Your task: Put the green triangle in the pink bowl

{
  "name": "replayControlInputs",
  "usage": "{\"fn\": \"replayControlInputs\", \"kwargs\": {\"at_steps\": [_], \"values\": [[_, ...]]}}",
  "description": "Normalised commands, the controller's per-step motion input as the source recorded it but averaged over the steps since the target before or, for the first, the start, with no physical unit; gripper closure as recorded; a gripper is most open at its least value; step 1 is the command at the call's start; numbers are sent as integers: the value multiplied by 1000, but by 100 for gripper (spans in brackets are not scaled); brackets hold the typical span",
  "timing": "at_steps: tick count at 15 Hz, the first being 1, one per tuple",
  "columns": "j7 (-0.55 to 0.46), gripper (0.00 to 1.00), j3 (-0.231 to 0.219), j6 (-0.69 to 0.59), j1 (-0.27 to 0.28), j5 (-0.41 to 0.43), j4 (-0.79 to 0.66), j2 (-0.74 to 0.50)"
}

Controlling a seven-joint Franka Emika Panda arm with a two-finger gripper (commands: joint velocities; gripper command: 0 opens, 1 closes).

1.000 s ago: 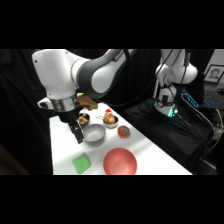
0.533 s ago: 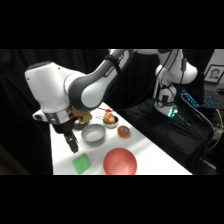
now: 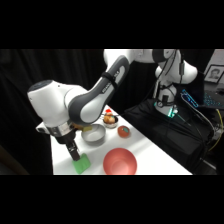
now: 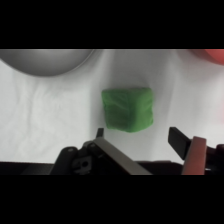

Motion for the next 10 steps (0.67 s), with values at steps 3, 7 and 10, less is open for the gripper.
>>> {"fn": "replayControlInputs", "kwargs": {"at_steps": [3,7,10], "values": [[74,0,16,57,26,96,194,180],[78,0,2,80,23,86,202,178],[62,0,10,88,27,90,183,149]]}}
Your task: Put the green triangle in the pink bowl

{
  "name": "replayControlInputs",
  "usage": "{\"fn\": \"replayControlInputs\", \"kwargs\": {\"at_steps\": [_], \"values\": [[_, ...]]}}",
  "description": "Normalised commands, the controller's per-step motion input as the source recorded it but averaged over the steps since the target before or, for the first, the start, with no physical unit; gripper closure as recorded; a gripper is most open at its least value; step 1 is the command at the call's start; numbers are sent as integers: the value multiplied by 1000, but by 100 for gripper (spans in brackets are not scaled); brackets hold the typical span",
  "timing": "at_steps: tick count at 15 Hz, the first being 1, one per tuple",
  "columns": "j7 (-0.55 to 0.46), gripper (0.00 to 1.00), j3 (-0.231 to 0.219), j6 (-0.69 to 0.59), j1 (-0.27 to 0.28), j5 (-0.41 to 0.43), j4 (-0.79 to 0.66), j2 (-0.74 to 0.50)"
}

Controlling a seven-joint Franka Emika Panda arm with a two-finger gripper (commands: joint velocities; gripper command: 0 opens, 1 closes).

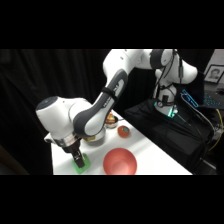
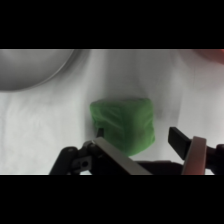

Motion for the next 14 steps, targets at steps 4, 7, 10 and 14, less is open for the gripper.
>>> {"fn": "replayControlInputs", "kwargs": {"at_steps": [4,7,10,14], "values": [[63,0,7,117,30,88,153,128],[61,0,-3,120,26,82,143,125],[61,0,-18,110,31,71,141,113],[59,43,-30,107,35,59,134,102]]}}
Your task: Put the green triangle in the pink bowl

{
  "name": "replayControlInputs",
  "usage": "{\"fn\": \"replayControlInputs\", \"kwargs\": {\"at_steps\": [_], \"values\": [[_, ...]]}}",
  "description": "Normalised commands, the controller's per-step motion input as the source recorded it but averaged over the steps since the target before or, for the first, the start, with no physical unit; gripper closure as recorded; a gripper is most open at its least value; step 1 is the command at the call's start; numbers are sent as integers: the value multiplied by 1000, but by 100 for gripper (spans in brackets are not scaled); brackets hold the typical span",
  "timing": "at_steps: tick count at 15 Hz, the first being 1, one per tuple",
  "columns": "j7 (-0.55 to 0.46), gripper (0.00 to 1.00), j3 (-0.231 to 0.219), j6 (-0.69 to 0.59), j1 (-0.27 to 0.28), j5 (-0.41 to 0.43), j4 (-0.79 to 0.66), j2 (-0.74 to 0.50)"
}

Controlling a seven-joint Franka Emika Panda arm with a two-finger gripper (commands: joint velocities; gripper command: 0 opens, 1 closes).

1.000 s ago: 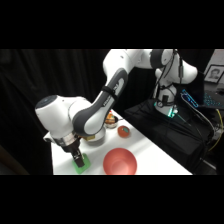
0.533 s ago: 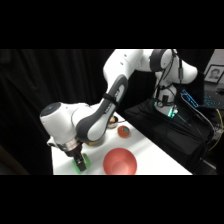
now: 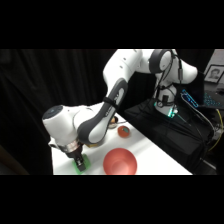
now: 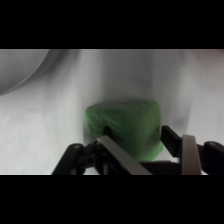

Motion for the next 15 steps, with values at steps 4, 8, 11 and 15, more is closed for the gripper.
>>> {"fn": "replayControlInputs", "kwargs": {"at_steps": [4,8,11,15], "values": [[55,74,-24,105,33,52,127,102],[54,97,-25,94,36,50,119,103],[73,95,-29,91,60,40,-44,-47],[96,96,-42,73,83,18,-282,-296]]}}
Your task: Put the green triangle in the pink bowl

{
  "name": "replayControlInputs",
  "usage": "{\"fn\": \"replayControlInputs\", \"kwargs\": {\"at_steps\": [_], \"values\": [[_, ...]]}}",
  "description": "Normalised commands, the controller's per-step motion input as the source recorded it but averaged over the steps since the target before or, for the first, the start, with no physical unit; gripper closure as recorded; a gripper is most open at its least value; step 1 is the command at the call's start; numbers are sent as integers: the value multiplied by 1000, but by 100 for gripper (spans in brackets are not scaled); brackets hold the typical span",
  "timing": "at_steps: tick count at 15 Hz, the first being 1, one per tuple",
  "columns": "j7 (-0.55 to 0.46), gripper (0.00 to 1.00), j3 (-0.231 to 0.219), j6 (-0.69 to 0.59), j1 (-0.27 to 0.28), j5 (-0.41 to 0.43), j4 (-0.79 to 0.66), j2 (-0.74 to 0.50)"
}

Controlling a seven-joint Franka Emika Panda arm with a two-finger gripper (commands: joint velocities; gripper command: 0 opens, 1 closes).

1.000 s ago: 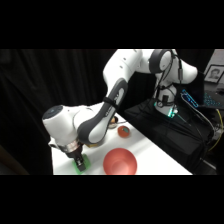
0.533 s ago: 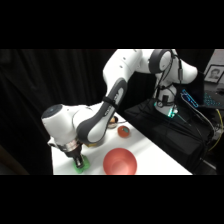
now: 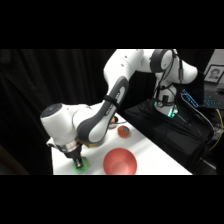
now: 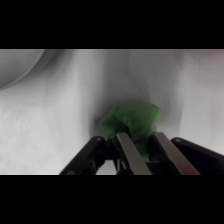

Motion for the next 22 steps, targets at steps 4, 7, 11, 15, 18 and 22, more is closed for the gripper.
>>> {"fn": "replayControlInputs", "kwargs": {"at_steps": [4,7,11,15,18,22], "values": [[125,95,-61,41,104,-14,-497,-487],[124,95,-56,32,105,-33,-608,-551],[129,95,-28,60,102,-33,-685,-574],[139,95,-3,139,103,-60,-743,-587],[140,95,12,215,87,-89,-720,-560],[132,95,36,265,56,-94,-629,-474]]}}
